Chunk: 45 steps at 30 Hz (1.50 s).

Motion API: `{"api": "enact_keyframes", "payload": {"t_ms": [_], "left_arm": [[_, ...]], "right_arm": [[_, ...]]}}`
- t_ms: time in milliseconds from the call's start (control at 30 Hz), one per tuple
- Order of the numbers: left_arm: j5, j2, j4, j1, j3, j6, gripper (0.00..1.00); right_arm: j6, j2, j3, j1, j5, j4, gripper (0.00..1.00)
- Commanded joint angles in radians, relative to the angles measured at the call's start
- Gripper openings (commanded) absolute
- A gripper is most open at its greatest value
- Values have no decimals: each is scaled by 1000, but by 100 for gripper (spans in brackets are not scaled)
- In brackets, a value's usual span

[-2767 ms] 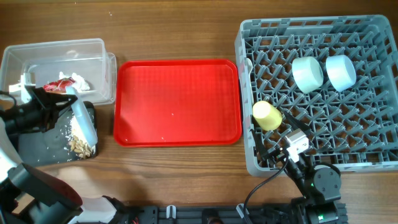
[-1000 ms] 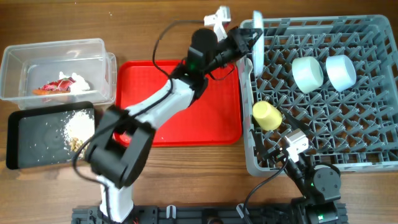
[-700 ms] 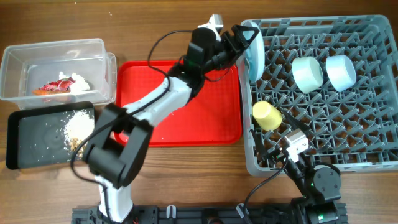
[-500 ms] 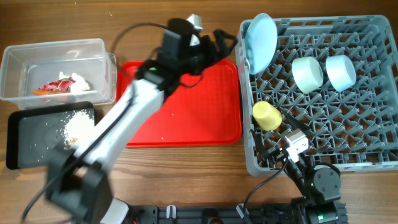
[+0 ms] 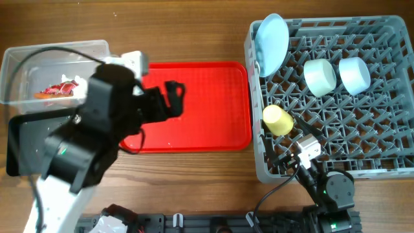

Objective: Sort waste into correct bins and load items into the dishwasher rack

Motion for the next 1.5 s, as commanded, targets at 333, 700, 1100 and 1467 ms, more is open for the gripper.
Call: {"api": "enact_keyframes", "payload": {"t_ms": [333,700,1100,1467], "left_arm": [[69,-606,597,396,-724,334,100],[89,-1091,739,417,-1275,333,100],[90,-1101,843,419,-1313,334,100],[90,-1101,843,419,-1313,334,100]], "right_arm": [[-5,-7,-1,-4,-13,5,100],[-5,-7,-1,-4,-13,5,100],[-5,-7,-1,-4,-13,5,100],[-5,-7,-1,-4,-13,5,100]]}}
